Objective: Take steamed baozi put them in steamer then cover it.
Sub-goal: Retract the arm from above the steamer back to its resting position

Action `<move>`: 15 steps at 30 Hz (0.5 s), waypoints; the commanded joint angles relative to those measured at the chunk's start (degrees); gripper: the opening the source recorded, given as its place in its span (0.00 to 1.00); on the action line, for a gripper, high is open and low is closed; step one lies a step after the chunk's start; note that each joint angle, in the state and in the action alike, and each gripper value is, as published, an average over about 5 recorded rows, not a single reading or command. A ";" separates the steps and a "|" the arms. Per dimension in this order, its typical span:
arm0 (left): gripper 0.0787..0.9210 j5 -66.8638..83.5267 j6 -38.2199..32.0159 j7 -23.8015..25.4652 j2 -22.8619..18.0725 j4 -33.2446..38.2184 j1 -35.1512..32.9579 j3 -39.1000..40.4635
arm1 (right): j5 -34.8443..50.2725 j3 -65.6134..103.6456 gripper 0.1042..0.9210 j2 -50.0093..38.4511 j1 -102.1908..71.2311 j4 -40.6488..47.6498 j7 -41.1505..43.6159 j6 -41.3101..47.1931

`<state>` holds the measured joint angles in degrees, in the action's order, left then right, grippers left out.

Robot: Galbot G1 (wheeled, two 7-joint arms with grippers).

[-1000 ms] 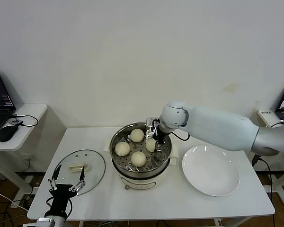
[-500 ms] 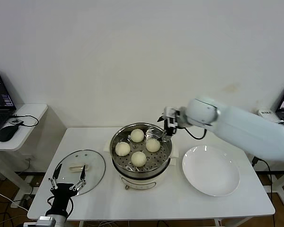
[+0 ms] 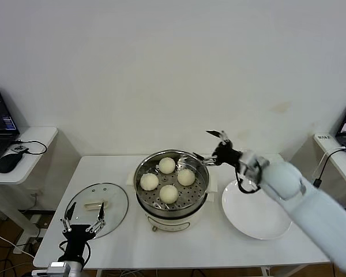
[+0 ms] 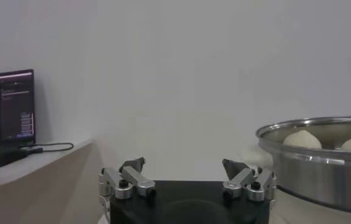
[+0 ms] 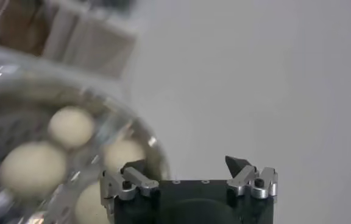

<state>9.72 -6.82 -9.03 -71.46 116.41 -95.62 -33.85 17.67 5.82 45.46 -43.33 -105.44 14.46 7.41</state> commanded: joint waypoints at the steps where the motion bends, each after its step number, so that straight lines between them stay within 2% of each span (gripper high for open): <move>1: 0.88 -10.84 3.92 -3.95 0.77 -1.39 1.22 1.34 | -5.23 40.78 0.88 22.64 -39.72 -1.95 -2.82 -16.91; 9: 0.88 -49.03 0.00 -1.63 5.45 -7.33 2.43 -4.94 | -5.39 46.23 0.88 30.16 -43.59 -1.74 -1.64 -15.45; 15: 0.88 -72.01 -3.10 -2.28 8.28 -11.22 0.85 -8.67 | -4.90 48.21 0.88 33.22 -44.51 -0.73 -1.55 -15.04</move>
<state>-23.51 -6.90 -10.79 -67.10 110.55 -94.26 -37.58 13.78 44.10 68.11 -81.35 -106.15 13.19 -4.42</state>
